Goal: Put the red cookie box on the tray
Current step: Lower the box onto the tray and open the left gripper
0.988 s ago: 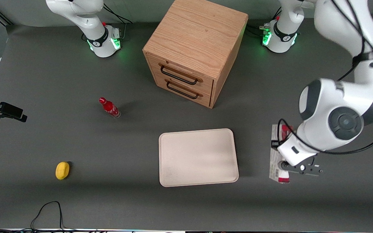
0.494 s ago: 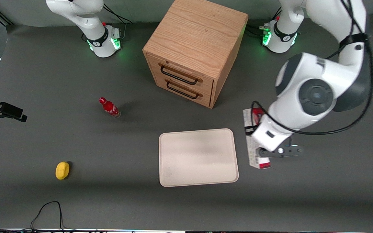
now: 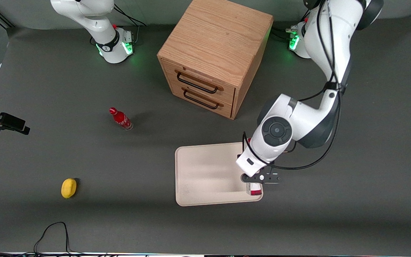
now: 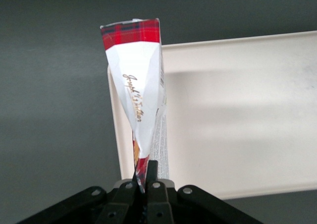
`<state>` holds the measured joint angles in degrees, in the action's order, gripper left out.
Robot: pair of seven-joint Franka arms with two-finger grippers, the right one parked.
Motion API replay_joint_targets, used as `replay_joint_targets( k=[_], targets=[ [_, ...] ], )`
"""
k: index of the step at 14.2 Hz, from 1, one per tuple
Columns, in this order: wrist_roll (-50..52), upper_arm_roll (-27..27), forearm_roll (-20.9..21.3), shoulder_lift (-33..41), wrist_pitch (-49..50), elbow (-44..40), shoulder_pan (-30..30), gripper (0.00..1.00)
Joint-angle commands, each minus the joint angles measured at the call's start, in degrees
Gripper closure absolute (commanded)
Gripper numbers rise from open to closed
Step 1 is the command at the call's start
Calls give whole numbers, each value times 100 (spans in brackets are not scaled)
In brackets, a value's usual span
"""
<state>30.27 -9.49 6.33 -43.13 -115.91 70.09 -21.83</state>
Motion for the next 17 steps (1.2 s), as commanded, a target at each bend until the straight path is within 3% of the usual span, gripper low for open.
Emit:
replay_joint_targets(
  k=[1, 10, 11, 12, 17],
  targets=[
    [382, 17, 376, -28, -388, 321, -58, 100],
    [858, 52, 879, -266, -688, 506, -164, 100],
    [858, 61, 879, -266, -688, 515, -164, 62],
    [858, 61, 896, -258, -696, 567, -164, 1],
    [796, 193, 888, 267, -147, 559, 3, 0]
  ],
)
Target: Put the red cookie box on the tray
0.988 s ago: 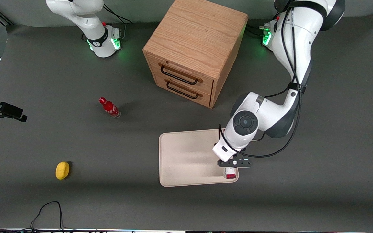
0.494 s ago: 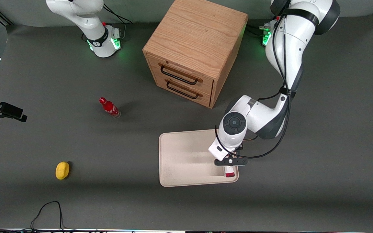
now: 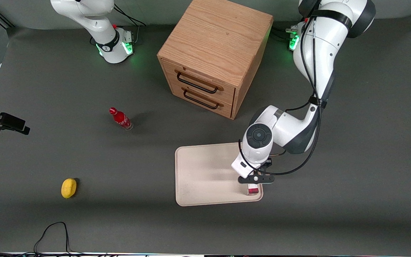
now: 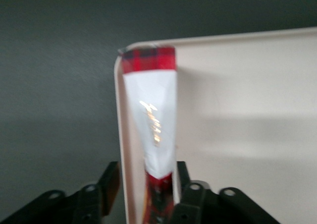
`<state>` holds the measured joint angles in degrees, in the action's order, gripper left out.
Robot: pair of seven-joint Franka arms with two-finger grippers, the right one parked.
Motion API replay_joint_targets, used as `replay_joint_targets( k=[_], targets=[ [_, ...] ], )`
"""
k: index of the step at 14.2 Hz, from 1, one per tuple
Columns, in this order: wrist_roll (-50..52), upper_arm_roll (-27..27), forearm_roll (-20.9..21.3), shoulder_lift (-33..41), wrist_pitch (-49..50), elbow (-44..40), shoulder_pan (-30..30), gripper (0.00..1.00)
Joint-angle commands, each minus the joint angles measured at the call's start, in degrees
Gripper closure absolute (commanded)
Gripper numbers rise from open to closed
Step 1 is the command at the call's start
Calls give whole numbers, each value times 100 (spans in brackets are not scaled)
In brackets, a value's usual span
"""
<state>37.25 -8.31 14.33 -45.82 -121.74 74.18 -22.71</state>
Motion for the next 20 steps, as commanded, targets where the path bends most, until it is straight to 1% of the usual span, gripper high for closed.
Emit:
replay_joint_targets(
  k=[1, 3, 4, 6, 8, 10, 11, 13, 15, 18, 20],
  targets=[
    [72, 76, 96, 817, 962, 88, 213, 0],
    [-286, 58, 18, 1494, 1755, 114, 546, 0],
    [-723, 58, -35, 1819, 2133, 131, 679, 0],
    [-1463, 93, -350, 2452, 2749, 227, 942, 0],
    [-1877, 241, -780, 3189, 2875, 761, 1171, 0],
    [-2063, 566, -1447, 3884, 2831, 1421, 1286, 0],
    [-2255, 655, -1642, 4175, 2822, 1693, 1391, 0],
    [-2860, 682, -1696, 4650, 2787, 2107, 1576, 0],
    [-3327, 700, -1679, 4976, 2743, 2407, 1734, 0],
    [-3706, 708, -1600, 5048, 2761, 2540, 1849, 0],
    [-3707, 726, -1600, 5013, 2752, 2540, 1849, 0]
  ],
)
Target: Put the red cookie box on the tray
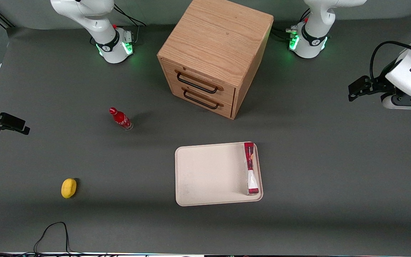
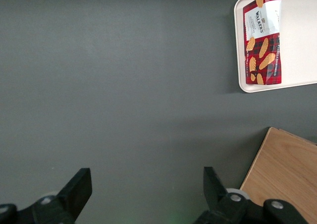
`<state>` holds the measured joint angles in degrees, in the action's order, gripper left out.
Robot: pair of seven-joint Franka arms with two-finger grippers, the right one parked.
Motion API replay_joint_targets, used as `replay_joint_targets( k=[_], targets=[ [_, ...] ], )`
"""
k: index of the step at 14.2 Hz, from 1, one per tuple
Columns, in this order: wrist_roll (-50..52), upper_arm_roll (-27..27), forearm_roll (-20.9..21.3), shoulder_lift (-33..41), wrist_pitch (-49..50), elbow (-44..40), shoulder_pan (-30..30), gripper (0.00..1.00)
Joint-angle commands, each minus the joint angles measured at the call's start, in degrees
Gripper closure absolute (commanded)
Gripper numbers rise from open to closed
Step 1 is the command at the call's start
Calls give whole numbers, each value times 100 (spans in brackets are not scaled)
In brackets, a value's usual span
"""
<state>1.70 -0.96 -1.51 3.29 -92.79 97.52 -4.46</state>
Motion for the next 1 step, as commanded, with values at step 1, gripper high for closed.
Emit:
replay_joint_targets(
  k=[1],
  targets=[
    [-152, -1, -16, 93, -151, 206, 24, 0]
  ],
)
